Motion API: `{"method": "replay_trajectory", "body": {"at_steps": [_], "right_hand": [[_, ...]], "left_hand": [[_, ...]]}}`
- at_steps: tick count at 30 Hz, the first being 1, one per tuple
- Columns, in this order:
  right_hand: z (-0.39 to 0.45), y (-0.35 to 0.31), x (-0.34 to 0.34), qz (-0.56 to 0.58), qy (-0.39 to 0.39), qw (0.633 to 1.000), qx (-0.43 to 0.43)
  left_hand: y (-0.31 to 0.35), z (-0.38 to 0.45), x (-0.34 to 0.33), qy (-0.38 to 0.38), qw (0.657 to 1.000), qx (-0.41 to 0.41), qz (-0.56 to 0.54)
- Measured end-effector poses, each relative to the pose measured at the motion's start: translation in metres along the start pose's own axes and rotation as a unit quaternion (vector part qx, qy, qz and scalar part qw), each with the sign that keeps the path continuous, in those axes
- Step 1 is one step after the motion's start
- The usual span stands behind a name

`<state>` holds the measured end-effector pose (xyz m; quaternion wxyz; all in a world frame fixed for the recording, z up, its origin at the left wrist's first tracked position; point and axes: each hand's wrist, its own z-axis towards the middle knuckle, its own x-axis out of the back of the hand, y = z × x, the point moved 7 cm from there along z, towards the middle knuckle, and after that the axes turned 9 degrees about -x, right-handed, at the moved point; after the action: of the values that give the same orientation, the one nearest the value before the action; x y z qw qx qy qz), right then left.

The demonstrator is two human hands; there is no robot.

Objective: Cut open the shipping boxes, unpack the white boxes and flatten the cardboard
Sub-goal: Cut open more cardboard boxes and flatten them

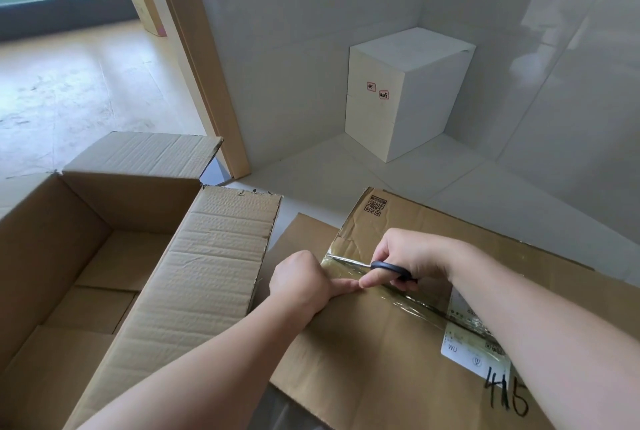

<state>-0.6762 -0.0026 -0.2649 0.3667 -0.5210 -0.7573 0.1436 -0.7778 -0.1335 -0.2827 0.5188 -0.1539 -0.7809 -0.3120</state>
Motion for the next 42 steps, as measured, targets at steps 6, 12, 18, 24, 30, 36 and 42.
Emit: {"method": "replay_trajectory", "body": {"at_steps": [6,12,18,24,30,36,42], "right_hand": [[-0.028,0.034,0.005,-0.031,-0.025,0.997,-0.060],[-0.064,0.097,0.026,-0.063,0.117,0.986,-0.098],[-0.119,0.152,0.043,-0.186,0.266,0.933,-0.154],[-0.197,0.184,0.006,-0.236,0.314,0.895,-0.213],[-0.208,0.157,-0.081,-0.292,0.240,0.916,-0.139],[-0.204,0.146,-0.113,-0.384,0.313,0.863,-0.095],[-0.197,0.148,-0.106,-0.318,0.235,0.915,-0.076]], "left_hand": [[0.001,0.010,0.008,0.013,0.996,-0.049,0.075],[0.052,0.028,0.004,-0.008,0.968,-0.243,0.061],[0.143,0.026,-0.028,-0.049,0.868,-0.456,0.193],[0.218,0.032,-0.064,-0.098,0.837,-0.503,0.192],[0.258,0.063,-0.069,-0.082,0.858,-0.472,0.183],[0.270,0.072,-0.083,-0.075,0.869,-0.455,0.182],[0.273,0.074,-0.080,-0.070,0.872,-0.446,0.189]]}}
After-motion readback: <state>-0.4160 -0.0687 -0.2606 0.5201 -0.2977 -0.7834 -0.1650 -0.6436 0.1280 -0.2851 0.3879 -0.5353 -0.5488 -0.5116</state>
